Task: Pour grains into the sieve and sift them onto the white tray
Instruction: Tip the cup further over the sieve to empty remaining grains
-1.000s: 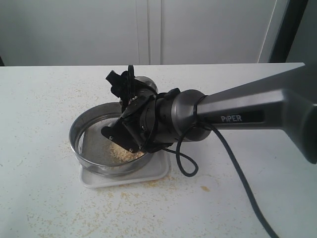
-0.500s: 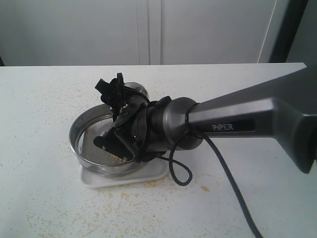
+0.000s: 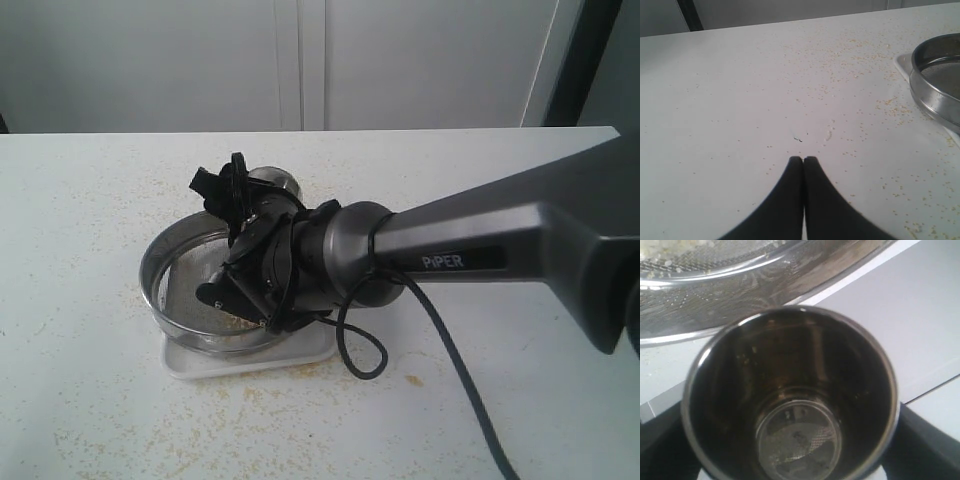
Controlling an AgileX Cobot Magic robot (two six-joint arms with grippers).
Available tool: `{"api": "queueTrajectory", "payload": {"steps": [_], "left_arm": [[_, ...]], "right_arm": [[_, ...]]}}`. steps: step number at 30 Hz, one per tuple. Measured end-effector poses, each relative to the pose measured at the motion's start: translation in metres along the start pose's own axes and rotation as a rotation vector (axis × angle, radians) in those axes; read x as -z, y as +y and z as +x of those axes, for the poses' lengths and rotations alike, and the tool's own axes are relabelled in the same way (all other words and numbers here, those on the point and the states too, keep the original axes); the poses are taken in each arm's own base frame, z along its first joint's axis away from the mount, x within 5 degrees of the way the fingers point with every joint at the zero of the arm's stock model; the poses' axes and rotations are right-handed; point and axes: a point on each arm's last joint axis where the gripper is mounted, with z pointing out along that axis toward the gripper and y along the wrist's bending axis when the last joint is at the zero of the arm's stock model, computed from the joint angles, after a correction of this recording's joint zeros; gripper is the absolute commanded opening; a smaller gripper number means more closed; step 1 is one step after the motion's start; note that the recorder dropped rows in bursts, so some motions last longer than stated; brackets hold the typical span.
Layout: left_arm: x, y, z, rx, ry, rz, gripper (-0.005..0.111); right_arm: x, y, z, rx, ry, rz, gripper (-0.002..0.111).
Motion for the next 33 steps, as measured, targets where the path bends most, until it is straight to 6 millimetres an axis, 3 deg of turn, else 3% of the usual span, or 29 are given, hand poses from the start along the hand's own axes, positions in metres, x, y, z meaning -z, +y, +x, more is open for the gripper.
{"api": "queueTrajectory", "payload": {"steps": [5, 13, 17, 30, 31, 33], "left_arm": [[0.000, 0.000, 0.000, 0.000, 0.000, 0.000, 0.000], [0.000, 0.000, 0.000, 0.000, 0.000, 0.000, 0.000], [0.000, 0.000, 0.000, 0.000, 0.000, 0.000, 0.000], [0.000, 0.000, 0.000, 0.000, 0.000, 0.000, 0.000], [0.000, 0.000, 0.000, 0.000, 0.000, 0.000, 0.000], [0.000, 0.000, 0.000, 0.000, 0.000, 0.000, 0.000]], "right_arm": [[-0.002, -0.007, 0.005, -0.119, 0.009, 0.018, 0.000], [-0.003, -0.008, 0.007, -0.020, 0.011, 0.021, 0.000], [-0.004, -0.010, 0.009, -0.132, 0.001, 0.031, 0.000], [-0.005, -0.010, 0.007, -0.157, -0.031, 0.040, 0.000], [-0.005, -0.010, 0.007, -0.170, -0.030, 0.038, 0.000], [-0.005, -0.009, 0.006, -0.359, -0.051, 0.025, 0.000]]}}
